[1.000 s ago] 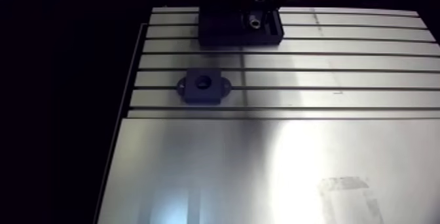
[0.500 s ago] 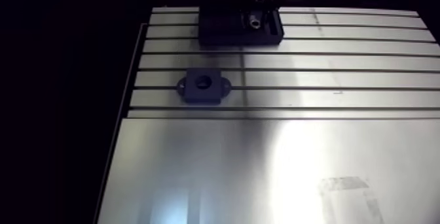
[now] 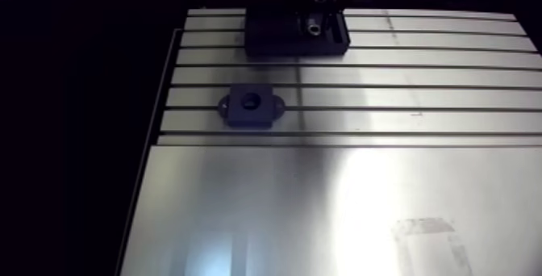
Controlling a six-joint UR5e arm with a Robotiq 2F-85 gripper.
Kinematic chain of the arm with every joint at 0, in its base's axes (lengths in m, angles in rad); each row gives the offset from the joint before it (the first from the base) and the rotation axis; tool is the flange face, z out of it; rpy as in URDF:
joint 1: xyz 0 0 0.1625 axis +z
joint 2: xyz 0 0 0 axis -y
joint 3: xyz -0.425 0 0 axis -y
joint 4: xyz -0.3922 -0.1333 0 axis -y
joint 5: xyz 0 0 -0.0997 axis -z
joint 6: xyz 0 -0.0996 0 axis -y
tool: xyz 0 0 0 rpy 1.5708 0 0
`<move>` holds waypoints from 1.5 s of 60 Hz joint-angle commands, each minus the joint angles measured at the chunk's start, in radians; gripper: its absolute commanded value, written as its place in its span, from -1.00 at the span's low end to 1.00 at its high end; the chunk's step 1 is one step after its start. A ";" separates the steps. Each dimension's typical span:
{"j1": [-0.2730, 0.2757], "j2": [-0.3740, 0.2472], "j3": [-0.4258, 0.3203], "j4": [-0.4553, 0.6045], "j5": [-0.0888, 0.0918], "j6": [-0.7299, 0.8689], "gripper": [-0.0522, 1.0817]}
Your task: Pick up the bearing and press it into the housing until flush.
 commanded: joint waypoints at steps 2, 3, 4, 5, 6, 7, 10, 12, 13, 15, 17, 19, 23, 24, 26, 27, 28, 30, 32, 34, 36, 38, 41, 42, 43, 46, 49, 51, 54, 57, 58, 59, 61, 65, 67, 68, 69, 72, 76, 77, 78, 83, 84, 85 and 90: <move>-0.001 0.000 0.000 0.000 0.001 -0.001 0.09; -0.001 0.000 0.000 0.000 0.001 -0.001 0.09; -0.001 0.000 -0.001 0.000 0.001 -0.001 0.10; -0.001 0.000 -0.001 0.000 0.001 -0.001 0.11; -0.001 0.000 -0.001 0.000 0.001 -0.001 0.11; -0.001 -0.001 -0.001 0.000 0.001 -0.001 0.13; -0.001 -0.001 -0.003 0.001 0.001 -0.001 0.15; -0.001 -0.003 -0.003 0.003 0.001 -0.001 0.15; -0.001 -0.004 -0.003 0.003 0.001 -0.001 0.15; -0.001 -0.006 -0.002 0.004 0.001 -0.001 0.18; -0.001 -0.007 -0.001 0.006 0.001 -0.001 0.19; -0.001 -0.009 -0.001 0.007 0.001 -0.001 0.19; -0.001 -0.013 -0.001 0.007 0.001 -0.001 0.20; -0.001 -0.015 -0.001 0.009 0.001 -0.001 0.22; 0.000 -0.017 -0.003 0.009 0.001 -0.001 0.24; 0.000 -0.018 -0.004 0.010 0.001 -0.001 0.25; 0.000 -0.018 -0.004 0.010 0.001 -0.001 0.25; 0.000 -0.027 -0.004 0.013 0.002 -0.001 0.25; 0.000 -0.033 -0.004 0.015 0.002 -0.001 0.26; 0.000 -0.040 -0.003 0.018 0.002 -0.001 0.27; 0.000 -0.046 -0.002 0.023 0.001 -0.002 0.28; 0.000 -0.054 0.000 0.029 0.001 -0.005 0.28; 0.002 -0.070 0.003 0.035 0.001 -0.005 0.30; 0.002 -0.070 0.003 0.035 0.001 -0.005 0.30; 0.002 -0.080 0.006 0.035 0.001 -0.005 0.30; 0.002 -0.090 0.010 0.035 0.002 -0.005 0.31; 0.009 -0.121 0.028 0.048 0.002 -0.003 0.32; 0.011 -0.130 0.036 0.053 0.002 -0.001 0.33; 0.014 -0.147 0.054 0.061 0.004 0.004 0.35; 0.018 -0.155 0.064 0.061 0.004 0.007 0.35; 0.022 -0.161 0.072 0.061 0.004 0.007 0.36; 0.022 -0.161 0.072 0.061 0.004 0.007 0.36; 0.026 -0.168 0.081 0.061 0.004 0.007 0.36; 0.028 -0.180 0.098 0.061 0.007 0.007 0.39; 0.032 -0.192 0.114 0.060 0.008 0.007 0.43; 0.032 -0.192 0.114 0.060 0.008 0.007 0.43; 0.035 -0.198 0.120 0.060 0.008 0.007 0.44; 0.050 -0.214 0.137 0.057 0.007 0.007 0.44; 0.065 -0.222 0.149 0.057 0.008 0.007 0.44; 0.065 -0.222 0.149 0.057 0.008 0.007 0.44; 0.071 -0.224 0.154 0.057 0.007 0.007 0.45; 0.082 -0.228 0.165 0.054 0.011 0.008 0.46; 0.089 -0.230 0.170 0.053 0.011 0.010 0.47; 0.089 -0.230 0.170 0.053 0.011 0.010 0.47; 0.111 -0.230 0.177 0.051 0.012 0.015 0.47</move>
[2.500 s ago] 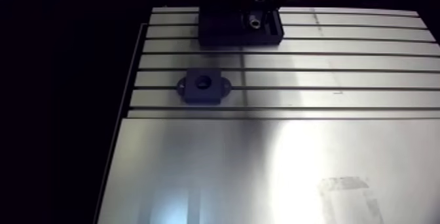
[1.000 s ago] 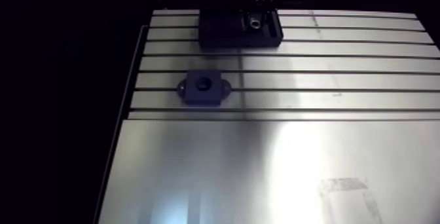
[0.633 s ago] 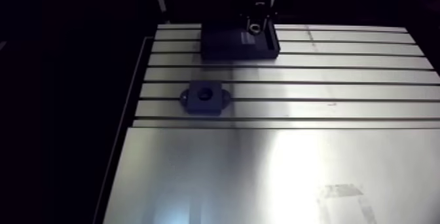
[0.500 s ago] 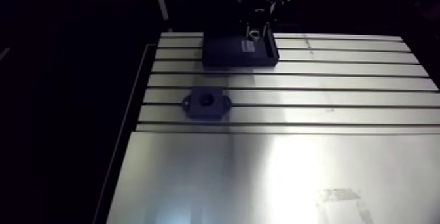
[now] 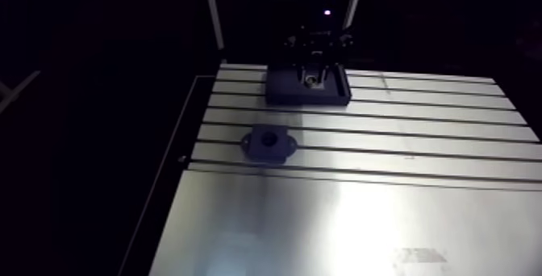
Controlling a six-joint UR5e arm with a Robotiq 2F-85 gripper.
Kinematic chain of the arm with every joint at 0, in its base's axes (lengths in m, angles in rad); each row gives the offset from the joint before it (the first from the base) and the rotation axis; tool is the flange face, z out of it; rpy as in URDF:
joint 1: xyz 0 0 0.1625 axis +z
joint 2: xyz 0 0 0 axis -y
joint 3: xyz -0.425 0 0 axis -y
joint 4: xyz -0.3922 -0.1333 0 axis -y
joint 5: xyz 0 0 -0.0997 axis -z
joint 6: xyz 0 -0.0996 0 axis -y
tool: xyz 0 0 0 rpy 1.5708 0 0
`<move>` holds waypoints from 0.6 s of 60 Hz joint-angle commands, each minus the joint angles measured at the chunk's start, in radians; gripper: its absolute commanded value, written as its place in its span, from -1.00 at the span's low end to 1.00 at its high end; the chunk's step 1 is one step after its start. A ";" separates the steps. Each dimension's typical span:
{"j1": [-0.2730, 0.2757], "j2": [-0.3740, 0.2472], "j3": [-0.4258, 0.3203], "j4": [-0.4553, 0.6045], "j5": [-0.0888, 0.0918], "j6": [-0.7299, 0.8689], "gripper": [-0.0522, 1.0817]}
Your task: Pick up the bearing and press it into the housing until flush.
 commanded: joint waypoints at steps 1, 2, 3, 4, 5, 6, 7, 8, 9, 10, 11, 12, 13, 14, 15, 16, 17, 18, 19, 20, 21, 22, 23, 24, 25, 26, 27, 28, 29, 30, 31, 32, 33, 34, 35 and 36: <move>0.044 -0.014 0.030 -0.005 0.003 0.006 0.47; 0.055 -0.016 0.034 -0.009 0.003 0.011 0.47; 0.060 -0.021 0.037 -0.013 0.003 0.014 0.47; 0.060 -0.021 0.037 -0.013 0.003 0.014 0.47; 0.065 -0.024 0.040 -0.014 0.001 0.018 0.48; 0.065 -0.024 0.040 -0.014 0.001 0.018 0.48; 0.068 -0.027 0.043 -0.015 0.001 0.020 0.48; 0.068 -0.027 0.043 -0.015 0.001 0.020 0.48; 0.072 -0.027 0.047 -0.015 0.001 0.022 0.48; 0.072 -0.027 0.047 -0.015 0.001 0.022 0.48; 0.078 -0.029 0.050 -0.016 0.001 0.022 0.48; 0.078 -0.029 0.050 -0.016 0.001 0.022 0.48; 0.084 -0.032 0.054 -0.017 0.002 0.023 0.48; 0.084 -0.032 0.054 -0.017 0.002 0.023 0.48; 0.091 -0.037 0.058 -0.020 0.001 0.026 0.49; 0.091 -0.037 0.058 -0.020 0.001 0.026 0.49; 0.094 -0.041 0.063 -0.023 0.001 0.028 0.49; 0.094 -0.041 0.063 -0.023 0.001 0.028 0.49; 0.095 -0.043 0.067 -0.025 0.001 0.028 0.49; 0.095 -0.043 0.067 -0.025 0.001 0.028 0.49; 0.096 -0.043 0.072 -0.027 0.001 0.028 0.49; 0.096 -0.044 0.075 -0.029 0.001 0.028 0.50; 0.096 -0.044 0.075 -0.029 0.001 0.028 0.50; 0.098 -0.048 0.081 -0.031 0.001 0.028 0.50; 0.098 -0.048 0.081 -0.031 0.001 0.028 0.50; 0.099 -0.052 0.084 -0.034 0.000 0.028 0.50; 0.099 -0.052 0.084 -0.034 0.000 0.028 0.50; 0.101 -0.052 0.090 -0.038 0.000 0.028 0.50; 0.101 -0.052 0.090 -0.038 0.000 0.028 0.50; 0.102 -0.052 0.096 -0.044 -0.002 0.028 0.50; 0.104 -0.053 0.103 -0.052 -0.003 0.028 0.50; 0.104 -0.053 0.103 -0.052 -0.003 0.028 0.50; 0.104 -0.054 0.110 -0.058 -0.003 0.028 0.50; 0.104 -0.054 0.110 -0.058 -0.003 0.028 0.50; 0.107 -0.056 0.117 -0.063 -0.005 0.028 0.50; 0.107 -0.056 0.117 -0.063 -0.005 0.028 0.50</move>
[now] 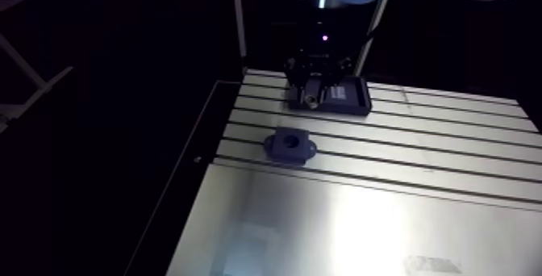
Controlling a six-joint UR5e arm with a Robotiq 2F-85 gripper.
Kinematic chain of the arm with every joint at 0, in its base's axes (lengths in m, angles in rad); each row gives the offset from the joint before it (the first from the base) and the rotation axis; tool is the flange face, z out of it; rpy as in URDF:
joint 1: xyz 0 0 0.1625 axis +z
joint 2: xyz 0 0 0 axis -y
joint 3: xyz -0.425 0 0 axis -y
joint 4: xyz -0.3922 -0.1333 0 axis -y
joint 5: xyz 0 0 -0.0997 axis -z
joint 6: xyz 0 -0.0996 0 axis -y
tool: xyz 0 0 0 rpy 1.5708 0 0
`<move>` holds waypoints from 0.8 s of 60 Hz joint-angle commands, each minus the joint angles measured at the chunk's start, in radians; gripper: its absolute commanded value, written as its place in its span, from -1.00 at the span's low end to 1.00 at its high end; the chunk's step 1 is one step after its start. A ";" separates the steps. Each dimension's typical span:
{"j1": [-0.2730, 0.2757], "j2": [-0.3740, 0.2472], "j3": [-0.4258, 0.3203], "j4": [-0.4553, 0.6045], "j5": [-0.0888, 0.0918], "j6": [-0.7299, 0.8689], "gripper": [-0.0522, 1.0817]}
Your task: Pick up the bearing and press it into the housing until flush.
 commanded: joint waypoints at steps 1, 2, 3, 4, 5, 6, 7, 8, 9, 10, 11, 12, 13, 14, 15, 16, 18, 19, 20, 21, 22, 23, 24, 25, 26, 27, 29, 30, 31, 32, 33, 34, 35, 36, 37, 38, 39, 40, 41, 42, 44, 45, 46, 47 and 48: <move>0.016 -0.014 0.044 -0.034 -0.006 0.002 0.50; 0.016 -0.014 0.044 -0.034 -0.006 0.002 0.50; 0.021 -0.017 0.049 -0.037 -0.006 0.000 0.50; 0.021 -0.017 0.049 -0.037 -0.006 0.000 0.50; 0.024 -0.019 0.054 -0.041 -0.006 0.001 0.50; 0.026 -0.020 0.060 -0.041 -0.006 0.000 0.50; 0.027 -0.023 0.066 -0.041 -0.005 0.000 0.50; 0.029 -0.030 0.072 -0.042 -0.004 0.001 0.50; 0.031 -0.037 0.079 -0.047 -0.003 0.002 0.50; 0.032 -0.042 0.087 -0.051 -0.003 0.002 0.50; 0.032 -0.042 0.087 -0.051 -0.003 0.002 0.50; 0.035 -0.047 0.093 -0.053 -0.003 0.002 0.50; 0.035 -0.047 0.093 -0.053 -0.003 0.002 0.50; 0.038 -0.049 0.098 -0.056 -0.002 0.002 0.51; 0.038 -0.049 0.098 -0.056 -0.002 0.002 0.51; 0.040 -0.053 0.102 -0.058 -0.002 0.000 0.51; 0.043 -0.059 0.106 -0.058 0.001 0.001 0.52; 0.043 -0.059 0.106 -0.058 0.001 0.001 0.52; 0.043 -0.064 0.109 -0.058 0.002 0.000 0.55; 0.043 -0.067 0.114 -0.059 0.003 0.000 0.57; 0.043 -0.067 0.114 -0.059 0.003 0.000 0.57; 0.043 -0.070 0.118 -0.059 0.003 0.001 0.58; 0.043 -0.072 0.123 -0.060 0.001 0.002 0.58; 0.043 -0.072 0.123 -0.060 0.001 0.002 0.58; 0.043 -0.072 0.123 -0.060 0.001 0.002 0.58; 0.043 -0.075 0.129 -0.061 0.000 0.002 0.58; 0.044 -0.082 0.132 -0.061 0.000 0.002 0.58; 0.044 -0.082 0.132 -0.061 0.000 0.002 0.58; 0.046 -0.087 0.135 -0.062 -0.002 0.002 0.57; 0.046 -0.087 0.135 -0.062 -0.002 0.002 0.57; 0.047 -0.089 0.138 -0.063 -0.002 0.003 0.57; 0.047 -0.089 0.138 -0.063 -0.002 0.003 0.57; 0.049 -0.091 0.142 -0.065 -0.003 0.003 0.57; 0.049 -0.092 0.147 -0.072 -0.003 0.002 0.57; 0.049 -0.092 0.147 -0.072 -0.003 0.002 0.57; 0.049 -0.094 0.155 -0.085 -0.003 0.000 0.57; 0.049 -0.094 0.155 -0.085 -0.003 0.000 0.57; 0.049 -0.094 0.164 -0.100 -0.006 0.000 0.56; 0.049 -0.094 0.164 -0.100 -0.006 0.000 0.56; 0.049 -0.095 0.171 -0.114 -0.010 -0.001 0.56; 0.049 -0.097 0.178 -0.125 -0.011 -0.001 0.56; 0.049 -0.097 0.178 -0.125 -0.011 -0.001 0.56; 0.049 -0.097 0.183 -0.131 -0.010 -0.002 0.56; 0.049 -0.097 0.183 -0.131 -0.010 -0.002 0.56; 0.051 -0.097 0.187 -0.133 -0.010 -0.002 0.56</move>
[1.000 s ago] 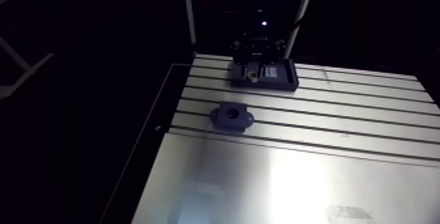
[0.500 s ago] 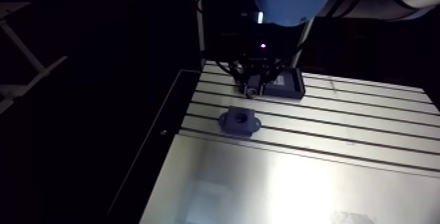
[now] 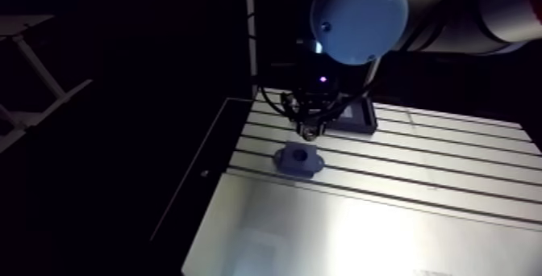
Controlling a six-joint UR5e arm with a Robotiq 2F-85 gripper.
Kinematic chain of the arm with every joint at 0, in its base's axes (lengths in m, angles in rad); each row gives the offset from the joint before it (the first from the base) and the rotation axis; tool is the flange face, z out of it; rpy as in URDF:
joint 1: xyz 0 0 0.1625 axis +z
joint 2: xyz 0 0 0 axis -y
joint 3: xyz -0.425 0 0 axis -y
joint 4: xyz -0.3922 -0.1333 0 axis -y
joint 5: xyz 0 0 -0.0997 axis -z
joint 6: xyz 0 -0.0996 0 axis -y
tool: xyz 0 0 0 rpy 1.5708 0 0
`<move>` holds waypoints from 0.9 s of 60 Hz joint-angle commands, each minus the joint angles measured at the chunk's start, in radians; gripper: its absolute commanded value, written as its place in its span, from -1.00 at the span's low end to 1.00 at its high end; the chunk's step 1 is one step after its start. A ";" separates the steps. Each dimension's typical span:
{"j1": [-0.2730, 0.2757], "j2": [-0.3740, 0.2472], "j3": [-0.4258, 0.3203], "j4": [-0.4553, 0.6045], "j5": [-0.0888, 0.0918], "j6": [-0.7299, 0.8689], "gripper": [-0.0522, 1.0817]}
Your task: Pick up the bearing and press it into the housing until flush.
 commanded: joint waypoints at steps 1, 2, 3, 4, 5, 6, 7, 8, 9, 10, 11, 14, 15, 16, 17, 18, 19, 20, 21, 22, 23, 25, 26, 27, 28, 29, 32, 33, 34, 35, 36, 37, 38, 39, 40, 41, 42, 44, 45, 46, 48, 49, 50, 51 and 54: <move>0.004 -0.010 0.043 -0.051 -0.005 -0.002 0.56; 0.004 -0.010 0.043 -0.051 -0.005 -0.002 0.56; 0.004 -0.010 0.043 -0.051 -0.005 -0.002 0.56; 0.004 -0.010 0.045 -0.053 -0.004 -0.002 0.56; 0.004 -0.010 0.048 -0.056 -0.004 -0.002 0.56; 0.004 -0.010 0.048 -0.056 -0.004 -0.002 0.56; 0.004 -0.010 0.048 -0.059 -0.004 -0.004 0.56; 0.004 -0.010 0.048 -0.059 -0.004 -0.004 0.56; 0.005 -0.010 0.050 -0.062 -0.004 -0.005 0.56; 0.005 -0.010 0.050 -0.062 -0.004 -0.005 0.56; 0.005 -0.010 0.050 -0.064 -0.004 -0.005 0.56; 0.005 -0.010 0.050 -0.064 -0.002 -0.005 0.56; 0.007 -0.010 0.050 -0.064 -0.002 -0.005 0.56; 0.007 -0.010 0.050 -0.064 -0.002 -0.005 0.56; 0.007 -0.010 0.050 -0.064 -0.001 -0.007 0.56; 0.007 -0.010 0.050 -0.064 -0.001 -0.007 0.56; 0.008 -0.010 0.050 -0.064 -0.001 -0.007 0.56; 0.008 -0.010 0.050 -0.064 -0.001 -0.007 0.56; 0.010 -0.010 0.050 -0.064 -0.001 -0.007 0.56; 0.012 -0.009 0.050 -0.064 0.001 -0.007 0.56; 0.012 -0.009 0.050 -0.064 0.001 -0.007 0.56; 0.014 -0.008 0.050 -0.064 -0.001 -0.007 0.56; 0.016 -0.008 0.051 -0.064 -0.001 -0.008 0.56; 0.016 -0.007 0.051 -0.064 -0.001 -0.008 0.56; 0.016 -0.007 0.051 -0.064 -0.001 -0.008 0.56; 0.016 -0.006 0.054 -0.064 -0.001 -0.010 0.56; 0.016 -0.004 0.056 -0.065 -0.001 -0.010 0.56; 0.016 -0.004 0.056 -0.067 -0.001 -0.011 0.56; 0.016 -0.004 0.056 -0.067 -0.001 -0.011 0.56; 0.016 -0.003 0.056 -0.068 -0.001 -0.011 0.56; 0.016 -0.003 0.056 -0.068 -0.001 -0.011 0.56; 0.016 -0.001 0.057 -0.071 -0.001 -0.011 0.56; 0.017 -0.001 0.059 -0.071 -0.001 -0.011 0.56; 0.019 0.001 0.059 -0.072 -0.001 -0.013 0.56; 0.020 0.001 0.059 -0.073 -0.001 -0.013 0.56; 0.020 0.001 0.059 -0.073 -0.001 -0.013 0.56; 0.021 0.002 0.060 -0.074 -0.001 -0.013 0.56; 0.021 0.004 0.061 -0.078 -0.001 -0.013 0.56; 0.021 0.004 0.061 -0.078 -0.001 -0.013 0.56; 0.022 0.006 0.061 -0.083 -0.001 -0.013 0.56; 0.023 0.012 0.061 -0.090 -0.001 -0.013 0.56; 0.023 0.012 0.061 -0.090 -0.001 -0.013 0.56; 0.025 0.014 0.061 -0.090 -0.001 -0.013 0.56; 0.025 0.014 0.061 -0.090 -0.001 -0.013 0.56; 0.028 0.019 0.061 -0.091 -0.002 -0.013 0.56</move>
